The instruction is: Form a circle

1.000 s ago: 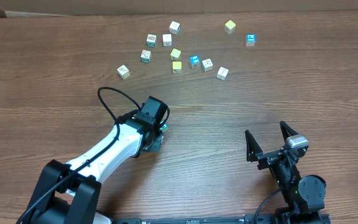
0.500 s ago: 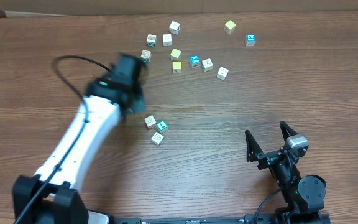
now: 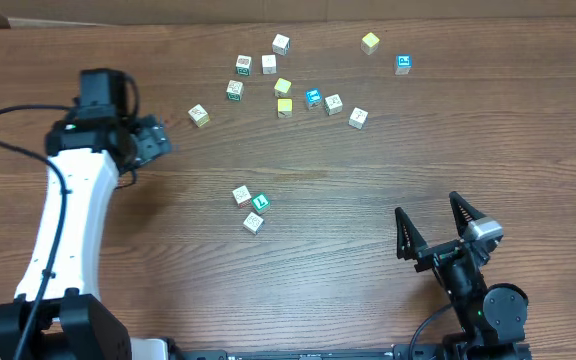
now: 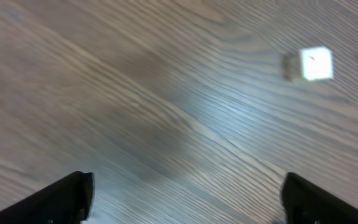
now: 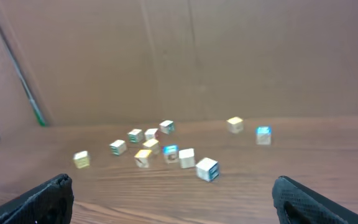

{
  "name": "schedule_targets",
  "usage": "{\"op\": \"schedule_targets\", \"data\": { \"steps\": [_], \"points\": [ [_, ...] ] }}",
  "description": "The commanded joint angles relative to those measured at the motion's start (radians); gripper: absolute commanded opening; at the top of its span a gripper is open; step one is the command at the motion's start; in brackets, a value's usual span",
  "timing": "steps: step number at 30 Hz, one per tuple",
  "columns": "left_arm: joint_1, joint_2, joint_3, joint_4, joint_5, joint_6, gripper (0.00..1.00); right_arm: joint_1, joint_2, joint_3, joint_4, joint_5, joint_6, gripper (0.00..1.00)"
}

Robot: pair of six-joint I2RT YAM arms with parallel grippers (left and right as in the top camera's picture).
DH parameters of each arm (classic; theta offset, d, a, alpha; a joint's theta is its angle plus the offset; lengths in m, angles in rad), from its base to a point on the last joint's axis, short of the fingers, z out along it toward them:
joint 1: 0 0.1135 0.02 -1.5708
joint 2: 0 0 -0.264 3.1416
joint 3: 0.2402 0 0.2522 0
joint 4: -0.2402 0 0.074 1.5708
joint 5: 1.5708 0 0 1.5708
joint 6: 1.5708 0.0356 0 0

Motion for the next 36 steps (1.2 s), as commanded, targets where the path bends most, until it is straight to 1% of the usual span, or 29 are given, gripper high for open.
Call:
{"op": "schedule_targets", "data": {
  "steps": [1, 5, 9, 16, 20, 24, 27, 30, 34, 35, 36],
  "points": [
    [0.074, -0.009, 0.011, 0.002, -0.009, -0.017, 1.00, -0.005, -0.006, 0.054, -0.048, -0.024, 0.098, 1.00],
    [0.137, -0.009, 0.011, 0.003, -0.008, -0.064, 0.99, -0.005, 0.048, 0.195, -0.171, -0.024, 0.098, 1.00],
    [0.154, -0.009, 0.011, 0.002, -0.008, -0.063, 1.00, -0.005, 0.205, 0.389, -0.282, -0.031, 0.097, 1.00],
    [0.154, -0.009, 0.011, 0.002, -0.008, -0.063, 1.00, -0.005, 0.626, 0.799, -0.508, -0.175, 0.097, 1.00],
    [0.154, -0.009, 0.011, 0.002, -0.008, -0.063, 1.00, 0.010, 0.879, 1.063, -0.710, -0.287, 0.097, 1.00],
    [0.154, -0.009, 0.011, 0.002, -0.008, -0.063, 1.00, 0.079, 1.092, 1.269, -0.912, -0.304, 0.098, 1.00],
    [0.154, -0.009, 0.011, 0.002, -0.008, -0.063, 1.00, 0.174, 1.218, 1.343, -0.970, -0.305, 0.098, 1.00],
    [0.154, -0.009, 0.011, 0.002, -0.008, -0.063, 0.99, 0.282, 1.313, 1.343, -0.906, -0.322, 0.098, 1.00],
    [0.154, -0.009, 0.011, 0.002, -0.008, -0.063, 1.00, 0.371, 1.422, 1.343, -0.858, -0.522, 0.098, 1.00],
    [0.154, -0.009, 0.011, 0.002, -0.008, -0.063, 0.99, 0.389, 1.450, 1.343, -0.858, -0.541, 0.098, 1.00],
    [0.154, -0.009, 0.011, 0.002, -0.008, -0.063, 1.00, 0.409, 1.476, 1.343, -0.859, -0.537, 0.097, 0.95]
  ]
}}
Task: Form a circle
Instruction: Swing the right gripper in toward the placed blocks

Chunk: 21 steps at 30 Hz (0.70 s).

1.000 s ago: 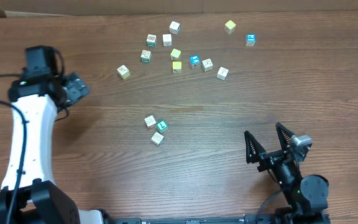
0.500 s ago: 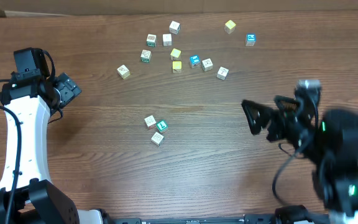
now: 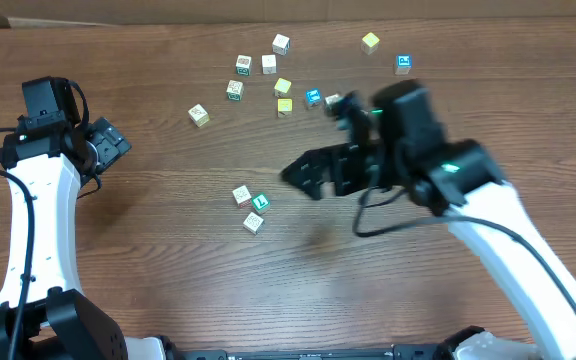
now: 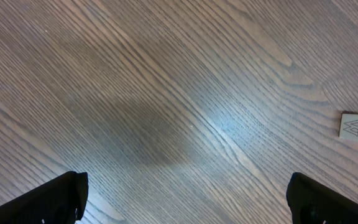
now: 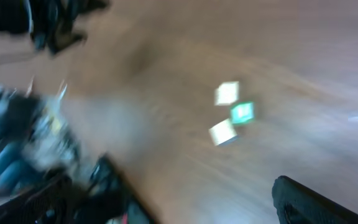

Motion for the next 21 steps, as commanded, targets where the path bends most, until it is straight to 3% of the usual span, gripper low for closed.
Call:
{"op": "schedule_targets", "data": {
  "steps": [1, 6, 12, 17, 21],
  "points": [
    [0.000, -0.009, 0.011, 0.002, -0.006, -0.013, 1.00, 0.065, 0.075, 0.021, 0.000, -0.095, 0.000, 0.89],
    [0.000, -0.009, 0.011, 0.002, -0.006, -0.013, 1.00, 0.193, 0.174, 0.021, -0.011, 0.056, 0.012, 0.68],
    [0.000, -0.009, 0.011, 0.002, -0.006, -0.013, 1.00, 0.332, 0.268, 0.021, -0.001, 0.359, 0.274, 0.52],
    [0.000, -0.009, 0.011, 0.002, -0.006, -0.013, 0.99, 0.398, 0.334, 0.022, 0.028, 0.471, 0.406, 0.45],
    [0.000, -0.009, 0.011, 0.002, -0.006, -0.013, 0.99, 0.406, 0.351, 0.026, 0.053, 0.519, 0.452, 0.50]
  ]
}}
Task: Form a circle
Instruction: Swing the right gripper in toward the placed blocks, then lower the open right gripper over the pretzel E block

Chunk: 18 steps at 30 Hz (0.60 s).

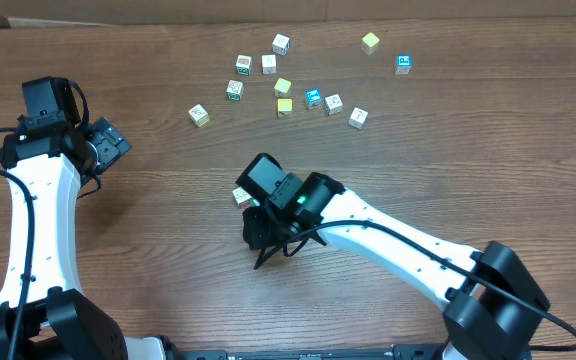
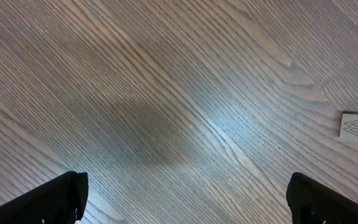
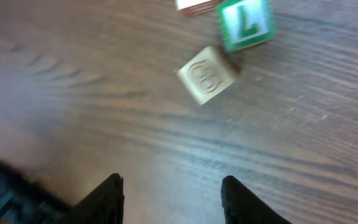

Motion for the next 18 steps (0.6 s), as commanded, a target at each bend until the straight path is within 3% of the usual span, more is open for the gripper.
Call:
{"op": "schedule_targets", "data": {
  "steps": [1, 10, 18],
  "points": [
    [0.000, -0.009, 0.011, 0.002, -0.006, -0.013, 1.00, 0.000, 0.000, 0.038, 0.024, 0.095, 0.077, 0.50],
    [0.000, -0.009, 0.011, 0.002, -0.006, -0.013, 0.99, -0.023, 0.009, 0.423, -0.271, 0.152, -0.064, 0.68],
    [0.000, -0.009, 0.011, 0.002, -0.006, -0.013, 0.99, -0.007, 0.047, 0.364, -0.339, 0.150, -0.081, 0.76]
  ]
}}
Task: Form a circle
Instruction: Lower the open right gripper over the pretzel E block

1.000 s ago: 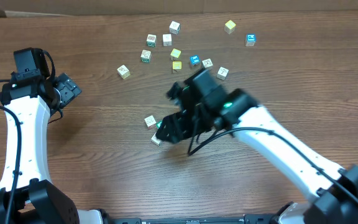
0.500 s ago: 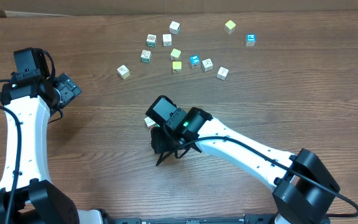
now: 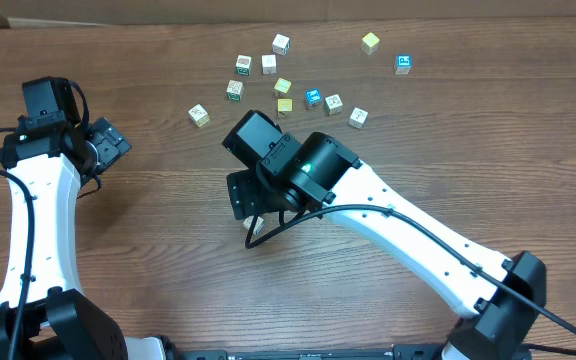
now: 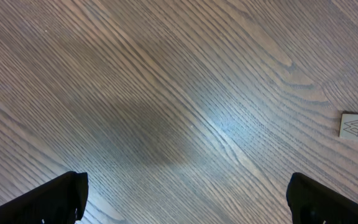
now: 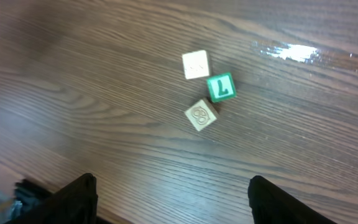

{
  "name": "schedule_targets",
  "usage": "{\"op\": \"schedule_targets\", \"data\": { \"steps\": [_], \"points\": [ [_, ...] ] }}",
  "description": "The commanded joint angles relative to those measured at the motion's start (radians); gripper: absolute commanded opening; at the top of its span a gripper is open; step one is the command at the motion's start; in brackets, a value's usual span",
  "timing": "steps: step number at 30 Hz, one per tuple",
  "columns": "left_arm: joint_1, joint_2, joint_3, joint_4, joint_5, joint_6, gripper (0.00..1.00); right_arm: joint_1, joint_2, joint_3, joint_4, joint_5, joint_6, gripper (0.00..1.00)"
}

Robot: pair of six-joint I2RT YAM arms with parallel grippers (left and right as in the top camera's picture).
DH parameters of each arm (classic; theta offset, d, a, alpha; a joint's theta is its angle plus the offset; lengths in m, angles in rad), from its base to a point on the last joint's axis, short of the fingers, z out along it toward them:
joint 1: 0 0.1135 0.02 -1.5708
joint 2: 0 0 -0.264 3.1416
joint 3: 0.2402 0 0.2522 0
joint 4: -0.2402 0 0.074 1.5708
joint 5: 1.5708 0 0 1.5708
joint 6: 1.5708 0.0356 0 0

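Three small cubes lie close together in the right wrist view: a white one (image 5: pixel 196 65), a green one marked L (image 5: pixel 220 87) and a tan one (image 5: pixel 201 115). My right gripper (image 5: pixel 179 204) hangs open above and short of them, with nothing between its fingers. Overhead, the right arm (image 3: pixel 308 170) covers most of this group; only the tan cube (image 3: pixel 254 226) shows. Several more cubes (image 3: pixel 285 105) lie scattered at the back of the table. My left gripper (image 4: pixel 185 200) is open over bare wood at the far left, with one pale cube at the right edge of its view.
The wooden table (image 3: pixel 448 160) bears two outlying cubes at the back, a yellow one (image 3: pixel 370 42) and a blue one (image 3: pixel 403 64). A tan cube (image 3: pixel 199 116) lies apart, towards the left arm (image 3: pixel 43 200). A cardboard wall runs along the far edge.
My right gripper was close over the tan cube; now it stands higher and farther off, with all three cubes in its view. The cubes and the left arm have not moved.
At first my right arm rested at the near right, open, and my left gripper was nearer the middle. Then the left arm stood at the far left and the right arm over the table's centre. The right gripper was then low over the three cubes, and now higher.
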Motion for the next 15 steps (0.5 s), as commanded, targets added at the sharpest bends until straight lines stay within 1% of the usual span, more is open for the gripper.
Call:
{"op": "schedule_targets", "data": {
  "steps": [1, 4, 8, 10, 12, 15],
  "points": [
    [0.000, -0.009, 0.011, 0.002, -0.006, -0.013, 0.99, 0.018, 0.034, -0.047, 0.002, 0.017, -0.016, 0.77],
    [0.000, -0.009, 0.011, 0.001, -0.006, -0.013, 0.99, 0.039, 0.056, -0.086, 0.027, 0.017, -0.014, 0.78],
    [0.000, -0.009, 0.011, 0.002, -0.006, -0.013, 1.00, 0.057, 0.071, -0.151, 0.126, 0.026, 0.038, 0.80],
    [0.000, -0.009, 0.011, 0.001, -0.006, -0.013, 1.00, 0.063, 0.071, -0.192, 0.203, 0.029, 0.079, 0.86],
    [0.000, -0.009, 0.011, 0.002, -0.006, -0.013, 1.00, 0.063, 0.071, -0.235, 0.284, 0.029, 0.126, 1.00],
    [0.000, -0.009, 0.011, 0.002, -0.006, -0.013, 1.00, 0.063, 0.071, -0.286, 0.368, 0.026, 0.186, 1.00]
  ]
}}
